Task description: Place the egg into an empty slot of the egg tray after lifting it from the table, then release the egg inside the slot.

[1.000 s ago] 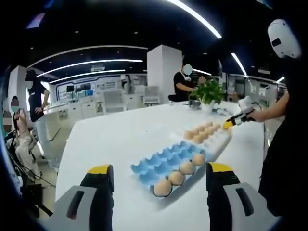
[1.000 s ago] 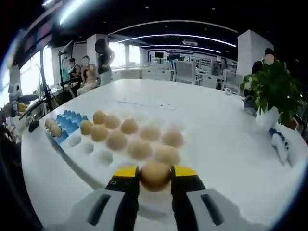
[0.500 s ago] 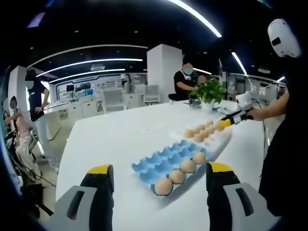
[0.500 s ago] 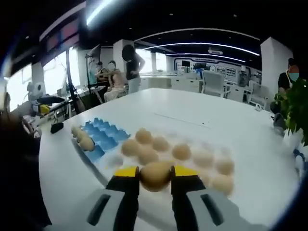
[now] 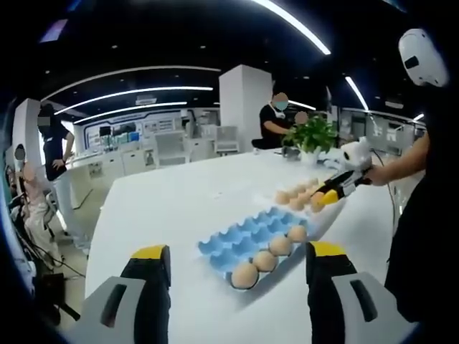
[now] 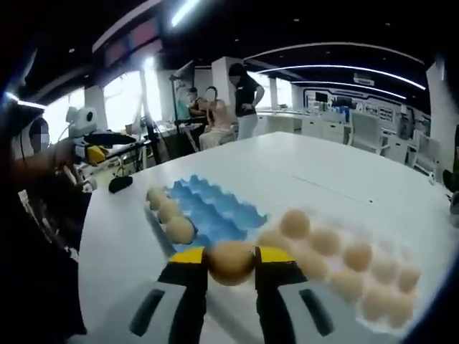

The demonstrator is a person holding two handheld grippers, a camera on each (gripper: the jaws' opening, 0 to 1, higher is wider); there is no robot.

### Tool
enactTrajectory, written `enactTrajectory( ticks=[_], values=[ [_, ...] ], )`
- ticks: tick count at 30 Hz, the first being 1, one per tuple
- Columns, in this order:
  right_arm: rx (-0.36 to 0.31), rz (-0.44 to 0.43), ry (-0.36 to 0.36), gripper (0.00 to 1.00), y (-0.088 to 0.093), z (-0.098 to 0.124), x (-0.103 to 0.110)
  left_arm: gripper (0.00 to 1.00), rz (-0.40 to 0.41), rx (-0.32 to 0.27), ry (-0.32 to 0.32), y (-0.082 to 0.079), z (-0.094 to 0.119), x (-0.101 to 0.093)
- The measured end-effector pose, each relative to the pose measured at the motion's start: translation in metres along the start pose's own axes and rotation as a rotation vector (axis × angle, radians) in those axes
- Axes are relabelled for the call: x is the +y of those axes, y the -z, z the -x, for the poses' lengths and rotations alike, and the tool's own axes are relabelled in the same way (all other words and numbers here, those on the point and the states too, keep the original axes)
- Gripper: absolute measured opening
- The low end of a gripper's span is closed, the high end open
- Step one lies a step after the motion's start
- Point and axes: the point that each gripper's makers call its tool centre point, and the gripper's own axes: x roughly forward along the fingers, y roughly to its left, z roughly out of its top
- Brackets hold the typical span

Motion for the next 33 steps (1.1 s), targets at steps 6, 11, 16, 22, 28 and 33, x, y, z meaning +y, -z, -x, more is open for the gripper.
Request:
enactTrajectory(
  ticks=[6, 11, 16, 22, 28, 33],
  values=[
    [0.018, 0.029, -0.048, 0.25, 0.001, -0.015, 0.015, 0.79, -0.007, 0.0, 0.003, -0.001, 0.0, 0.0],
    [0.025, 0.036, -0.072, 0.25, 0.001, -0.025, 0.022, 0.79, -0.005, 0.004, 0.002, 0.0, 0.0, 0.001],
    [0.039, 0.044, -0.091, 0.25, 0.005, -0.031, 0.027, 0.77, -0.003, 0.006, 0.012, 0.001, 0.0, -0.001],
    [0.057, 0.05, -0.102, 0.25, 0.01, -0.036, 0.027, 0.79, -0.004, 0.002, 0.002, 0.0, 0.0, 0.001],
    [0.066, 0.054, -0.108, 0.26, 0.013, -0.04, 0.029, 0.79, -0.008, 0.007, 0.004, 0.001, -0.001, 0.001],
    [0.079, 0.056, -0.113, 0.26, 0.017, -0.044, 0.03, 0.78, -0.01, 0.011, 0.009, 0.002, -0.002, -0.001]
  ],
)
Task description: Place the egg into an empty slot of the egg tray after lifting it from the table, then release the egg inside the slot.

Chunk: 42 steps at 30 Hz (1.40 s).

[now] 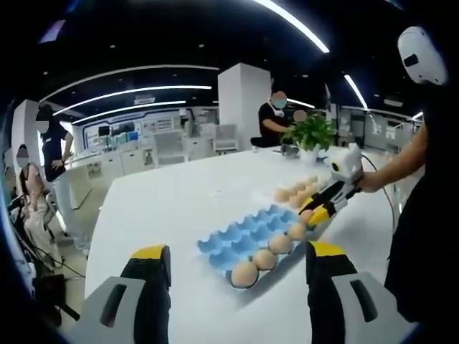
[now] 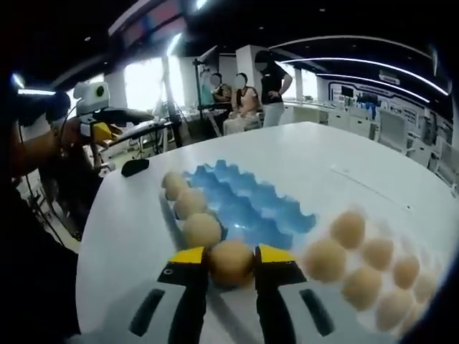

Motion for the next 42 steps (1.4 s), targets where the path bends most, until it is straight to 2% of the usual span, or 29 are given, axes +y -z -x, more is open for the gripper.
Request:
enactTrajectory(
  ticks=[20, 33, 38, 42],
  values=[
    [0.011, 0.027, -0.012, 0.26, 0.005, -0.008, 0.0, 0.79, 0.003, -0.006, -0.003, -0.003, -0.001, 0.002],
    [0.001, 0.095, -0.013, 0.27, 0.006, -0.007, 0.002, 0.77, 0.001, -0.002, 0.004, -0.001, -0.002, 0.0],
    [-0.003, 0.089, -0.009, 0.27, 0.006, -0.006, 0.001, 0.78, 0.002, -0.009, -0.005, -0.004, -0.001, 0.002],
    [-0.054, 0.041, 0.002, 0.28, -0.005, -0.001, -0.002, 0.78, -0.001, -0.007, -0.006, -0.004, 0.0, 0.002]
  ],
)
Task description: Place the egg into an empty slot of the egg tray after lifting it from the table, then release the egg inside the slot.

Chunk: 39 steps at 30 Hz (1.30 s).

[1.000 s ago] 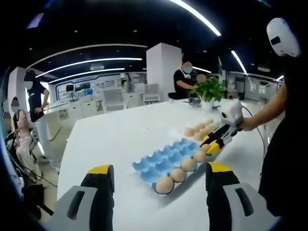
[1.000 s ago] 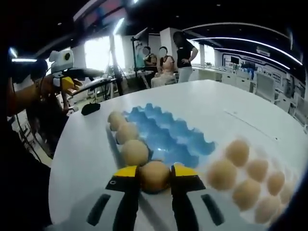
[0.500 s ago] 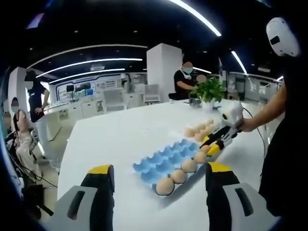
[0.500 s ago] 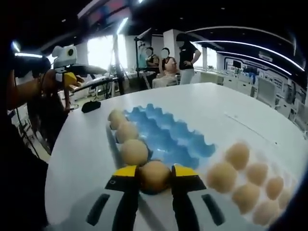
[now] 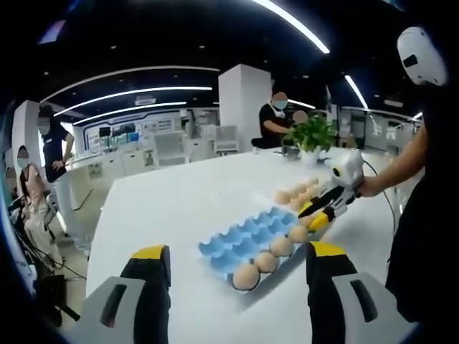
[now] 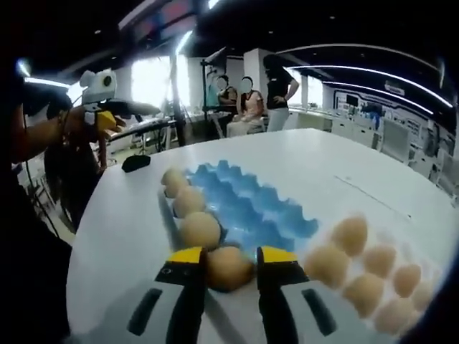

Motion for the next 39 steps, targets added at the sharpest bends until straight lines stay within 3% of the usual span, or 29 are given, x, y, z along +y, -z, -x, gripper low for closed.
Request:
enactTrajectory(
  ticks=[5, 6, 10, 12, 16, 19, 23, 36, 39],
  values=[
    [-0.059, 0.045, 0.049, 0.33, -0.016, 0.009, -0.011, 0.77, 0.003, 0.0, 0.002, 0.0, 0.0, -0.001],
    [-0.101, 0.04, 0.075, 0.34, -0.024, 0.012, -0.018, 0.77, 0.005, -0.003, 0.002, 0.0, 0.0, -0.001],
    [-0.152, -0.048, 0.108, 0.38, -0.034, 0.023, -0.032, 0.77, 0.006, -0.007, 0.0, -0.001, 0.0, -0.001],
    [-0.119, -0.013, 0.156, 0.38, -0.029, 0.027, -0.043, 0.77, 0.007, -0.008, 0.0, -0.001, 0.0, -0.001],
    [-0.076, -0.072, 0.215, 0.37, -0.014, 0.034, -0.064, 0.77, 0.005, -0.007, 0.006, -0.001, -0.001, -0.002],
    [-0.076, -0.096, 0.221, 0.31, -0.012, 0.037, -0.069, 0.77, 0.007, -0.01, 0.006, -0.001, -0.001, -0.003],
    [-0.05, -0.068, 0.25, 0.31, -0.008, 0.037, -0.075, 0.77, 0.007, -0.007, 0.01, 0.0, -0.002, -0.003],
    [0.069, -0.023, 0.245, 0.29, 0.005, 0.023, -0.086, 0.76, 0.008, -0.005, 0.007, 0.0, -0.001, -0.003],
    [0.096, 0.035, 0.236, 0.26, 0.008, 0.021, -0.085, 0.76, 0.007, -0.001, 0.007, 0.001, -0.001, -0.002]
  ],
)
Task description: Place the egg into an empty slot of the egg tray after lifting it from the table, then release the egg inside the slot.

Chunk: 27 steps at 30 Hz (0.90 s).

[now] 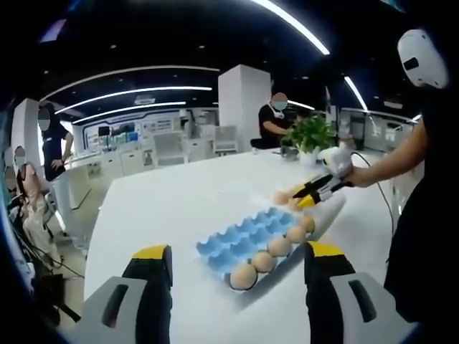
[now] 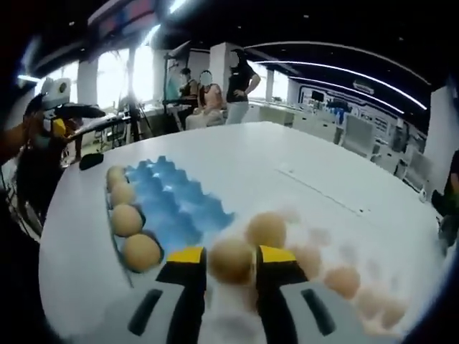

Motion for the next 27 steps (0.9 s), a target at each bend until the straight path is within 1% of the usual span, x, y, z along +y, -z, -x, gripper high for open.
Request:
enactTrajectory(
  ticks=[1, 2, 4, 6, 7, 8, 9, 10, 11, 12, 15, 16, 23, 27],
  values=[
    [0.019, 0.034, -0.002, 0.26, 0.002, -0.001, 0.0, 0.76, 0.001, -0.001, -0.001, 0.0, 0.0, 0.0],
    [0.034, 0.062, -0.025, 0.26, 0.004, -0.003, 0.004, 0.76, 0.004, -0.001, -0.002, 0.0, 0.0, 0.001],
    [0.067, 0.106, -0.009, 0.26, 0.007, -0.005, 0.003, 0.76, 0.001, 0.001, -0.003, 0.0, 0.0, 0.001],
    [0.069, 0.061, -0.032, 0.26, 0.006, -0.007, 0.003, 0.76, 0.002, -0.002, -0.005, 0.0, 0.001, 0.002],
    [0.074, 0.011, -0.044, 0.26, 0.006, -0.007, 0.002, 0.76, 0.002, -0.004, -0.006, -0.001, 0.001, 0.002],
    [0.085, 0.036, -0.06, 0.26, 0.006, -0.007, 0.001, 0.75, 0.002, -0.004, -0.005, -0.001, 0.001, 0.002],
    [0.106, 0.052, -0.096, 0.26, 0.008, -0.008, 0.003, 0.74, 0.002, -0.001, -0.002, 0.0, 0.0, 0.002],
    [0.121, 0.014, -0.104, 0.26, 0.008, -0.009, 0.003, 0.74, 0.002, 0.002, -0.001, 0.0, 0.0, 0.002],
    [0.135, 0.002, -0.113, 0.26, 0.009, -0.01, 0.002, 0.74, 0.003, 0.004, 0.0, 0.001, -0.001, 0.002],
    [0.15, 0.013, -0.124, 0.26, 0.008, -0.011, 0.002, 0.74, 0.003, 0.002, -0.001, 0.0, -0.001, 0.002],
    [0.148, 0.004, -0.123, 0.25, 0.009, -0.01, 0.002, 0.76, 0.002, -0.016, -0.012, -0.003, -0.001, 0.004],
    [0.144, 0.018, -0.117, 0.25, 0.009, -0.01, 0.004, 0.76, 0.004, -0.019, -0.013, -0.004, -0.001, 0.004],
    [0.145, -0.004, -0.106, 0.24, 0.006, -0.004, 0.002, 0.76, 0.003, -0.015, -0.018, -0.003, 0.0, 0.006],
    [0.111, -0.029, -0.097, 0.24, -0.007, 0.003, -0.001, 0.75, 0.005, -0.014, -0.019, -0.002, 0.0, 0.006]
  ],
)
